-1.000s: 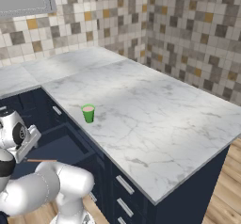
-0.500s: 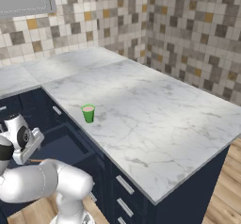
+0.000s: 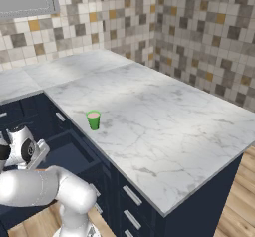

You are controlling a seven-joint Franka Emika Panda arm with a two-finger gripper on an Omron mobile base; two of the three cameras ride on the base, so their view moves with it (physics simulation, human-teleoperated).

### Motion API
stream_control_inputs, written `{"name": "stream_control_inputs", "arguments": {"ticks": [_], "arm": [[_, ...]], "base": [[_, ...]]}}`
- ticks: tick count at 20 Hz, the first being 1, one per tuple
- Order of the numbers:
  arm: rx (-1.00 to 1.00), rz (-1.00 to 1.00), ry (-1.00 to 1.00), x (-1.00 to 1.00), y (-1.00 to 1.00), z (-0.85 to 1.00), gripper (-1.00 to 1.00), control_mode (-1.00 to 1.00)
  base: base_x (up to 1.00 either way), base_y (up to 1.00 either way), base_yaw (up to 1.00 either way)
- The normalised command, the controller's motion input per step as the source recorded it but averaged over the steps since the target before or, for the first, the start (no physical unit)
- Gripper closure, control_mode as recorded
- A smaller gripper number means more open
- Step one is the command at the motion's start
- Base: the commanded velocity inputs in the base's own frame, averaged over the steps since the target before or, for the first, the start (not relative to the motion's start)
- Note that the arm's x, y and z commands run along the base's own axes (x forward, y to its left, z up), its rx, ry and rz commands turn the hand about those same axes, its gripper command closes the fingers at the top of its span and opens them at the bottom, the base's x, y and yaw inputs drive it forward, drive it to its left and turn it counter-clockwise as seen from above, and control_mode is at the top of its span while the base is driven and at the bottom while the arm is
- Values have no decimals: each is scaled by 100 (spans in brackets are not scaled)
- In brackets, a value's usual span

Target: Pick up the straw from the left drawer and put it inside the smoothie cup.

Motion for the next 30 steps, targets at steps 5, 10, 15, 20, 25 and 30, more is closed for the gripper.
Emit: {"name": "stream_control_inputs", "arguments": {"ticks": [5,10,15,20,25,30], "arm": [[0,0,0,9,3,-26,-100,-100],[0,0,0,13,4,-17,-100,-100],[0,0,0,16,3,-13,-100,-100],[0,0,0,3,0,-15,-100,-100],[0,0,1,11,0,-20,-100,-100],[0,0,1,15,0,-23,-100,-100]], "base": [[0,0,0],[0,0,0],[0,0,0],[0,0,0],[0,0,0],[0,0,0]]}}
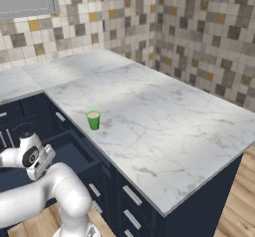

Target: Pick up the straw from the left drawer and put it inside the smoothie cup.

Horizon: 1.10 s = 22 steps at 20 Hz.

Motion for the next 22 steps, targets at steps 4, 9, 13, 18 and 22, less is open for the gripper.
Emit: {"name": "stream_control_inputs", "arguments": {"ticks": [4,9,13,18,22], "arm": [[0,0,1,18,2,-17,-100,-100],[0,0,1,21,5,-14,-100,-100],[0,0,1,16,5,-21,-100,-100],[-3,0,2,5,12,-42,100,-100],[-8,0,3,-1,23,-63,100,-100]], "base": [[0,0,0],[0,0,0],[0,0,0],[0,0,0],[0,0,0]]}}
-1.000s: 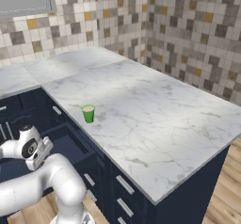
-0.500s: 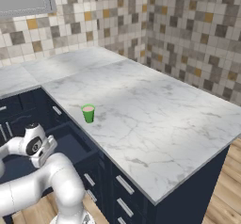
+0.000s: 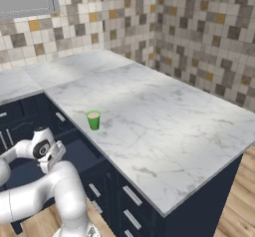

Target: Pick up the straw from the left drawer and put it inside the smoothie cup.

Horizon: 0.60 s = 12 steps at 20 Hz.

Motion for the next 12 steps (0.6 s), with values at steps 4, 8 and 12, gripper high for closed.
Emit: {"name": "stream_control_inputs", "arguments": {"ticks": [4,8,12], "arm": [[-7,0,3,-7,22,-63,100,-100],[-5,0,4,-19,23,-52,100,-100],[-1,0,1,-34,22,-41,100,-100]], "base": [[0,0,0],[0,0,0],[0,0,0]]}}
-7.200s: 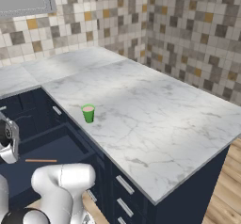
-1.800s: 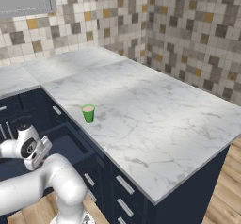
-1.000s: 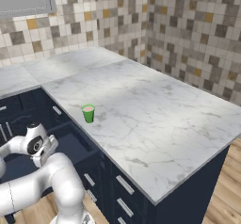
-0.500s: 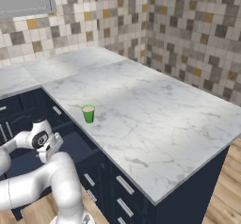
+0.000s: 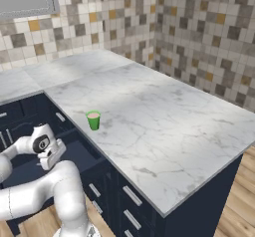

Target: Pick up the straw from the left drawer and put it inside the smoothie cup.

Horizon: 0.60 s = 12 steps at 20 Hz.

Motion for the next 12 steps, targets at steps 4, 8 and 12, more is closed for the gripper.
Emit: {"name": "stream_control_inputs", "arguments": {"ticks": [4,8,12], "arm": [[0,2,0,-27,19,-15,100,-100],[0,1,-1,-51,14,23,100,-100],[0,0,-2,-57,0,85,100,-100]], "base": [[0,0,0],[0,0,0],[0,0,0]]}}
